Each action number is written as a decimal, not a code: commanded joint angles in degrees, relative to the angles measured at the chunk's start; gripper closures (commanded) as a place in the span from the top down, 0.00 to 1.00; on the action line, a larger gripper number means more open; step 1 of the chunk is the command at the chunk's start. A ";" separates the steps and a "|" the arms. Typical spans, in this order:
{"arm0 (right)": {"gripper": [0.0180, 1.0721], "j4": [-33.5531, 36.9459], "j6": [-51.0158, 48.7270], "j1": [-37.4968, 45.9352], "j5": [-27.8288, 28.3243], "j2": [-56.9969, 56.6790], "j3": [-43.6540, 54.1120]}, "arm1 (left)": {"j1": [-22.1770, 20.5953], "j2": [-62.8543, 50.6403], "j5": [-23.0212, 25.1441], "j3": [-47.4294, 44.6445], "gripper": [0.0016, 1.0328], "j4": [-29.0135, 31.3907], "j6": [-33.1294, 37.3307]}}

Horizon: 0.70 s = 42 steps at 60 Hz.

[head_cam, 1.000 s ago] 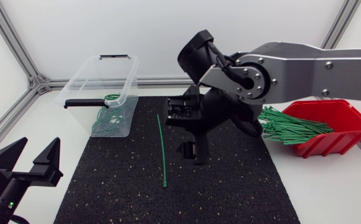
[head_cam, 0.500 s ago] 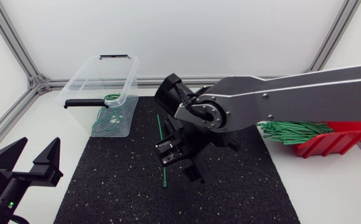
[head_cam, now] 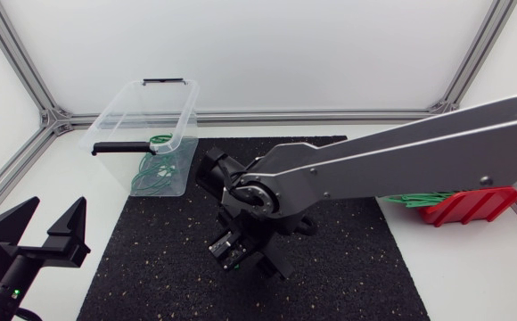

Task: Take a green cable tie from the red box, thread the tail through the head to close it, then place it in the transparent bin on the left.

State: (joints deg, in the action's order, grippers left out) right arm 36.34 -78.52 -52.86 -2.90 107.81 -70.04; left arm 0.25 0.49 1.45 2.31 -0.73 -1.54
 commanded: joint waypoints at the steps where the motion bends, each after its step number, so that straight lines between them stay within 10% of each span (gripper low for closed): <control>1: 0.82 0.14 -2.34 -0.66 -0.62 2.32 -2.38 | -0.25 -0.23 0.30 -2.22 0.96 1.44 -0.83; 42: 0.51 1.63 -10.78 -1.37 -0.88 7.24 -6.86 | -0.25 -0.23 0.30 -2.22 0.96 1.44 -0.83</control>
State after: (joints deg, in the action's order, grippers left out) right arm 37.15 -86.59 -53.45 -3.31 113.51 -76.44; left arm 0.25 0.45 1.45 2.31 -0.73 -1.54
